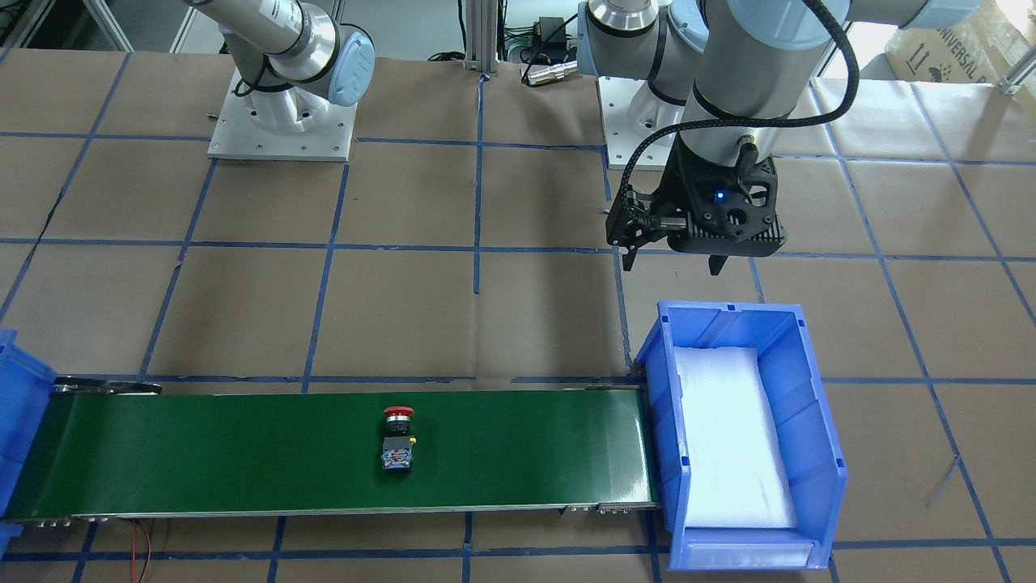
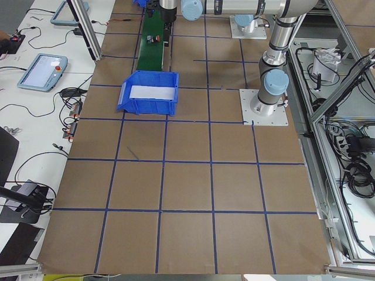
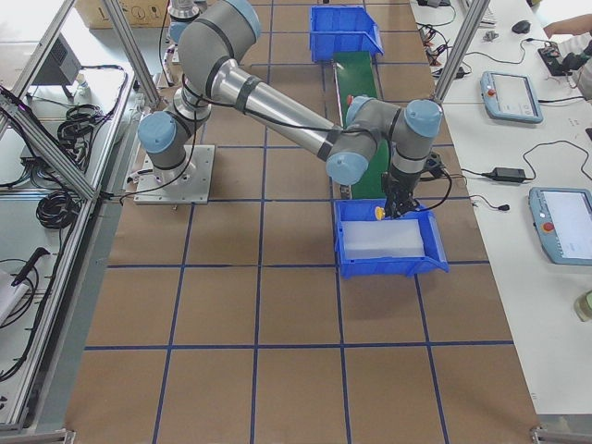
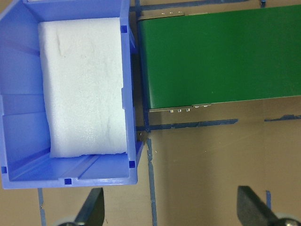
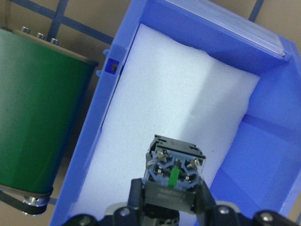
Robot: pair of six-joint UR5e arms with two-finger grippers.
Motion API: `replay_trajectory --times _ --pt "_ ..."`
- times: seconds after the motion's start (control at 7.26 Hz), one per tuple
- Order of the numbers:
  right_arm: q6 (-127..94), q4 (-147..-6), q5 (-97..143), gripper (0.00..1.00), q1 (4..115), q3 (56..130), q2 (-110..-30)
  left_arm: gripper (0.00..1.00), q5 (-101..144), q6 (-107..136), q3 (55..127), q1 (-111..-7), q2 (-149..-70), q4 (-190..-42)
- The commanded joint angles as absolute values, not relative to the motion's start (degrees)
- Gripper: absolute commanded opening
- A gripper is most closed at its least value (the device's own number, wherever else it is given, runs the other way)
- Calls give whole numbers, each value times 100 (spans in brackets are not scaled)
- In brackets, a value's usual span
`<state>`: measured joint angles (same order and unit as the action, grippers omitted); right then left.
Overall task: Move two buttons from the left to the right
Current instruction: 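Carry the yellow button into the far blue bin and release it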
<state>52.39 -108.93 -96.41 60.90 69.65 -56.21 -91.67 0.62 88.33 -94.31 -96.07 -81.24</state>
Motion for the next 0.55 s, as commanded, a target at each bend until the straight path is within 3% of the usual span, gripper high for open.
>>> replay_trajectory --times 0.0,0.14,0.41 --pt "5151 -10977 -9650 22 5959 7005 -5380 100 -9167 62 8833 -9431 -9606 -8130" --pt "5098 -10908 -9659 28 5924 6996 -5344 100 -9167 62 8833 -9431 -9606 -8130" --pt "5089 -10933 -9650 74 5924 6979 -5300 100 -9158 62 8833 -9422 -9598 -8121"
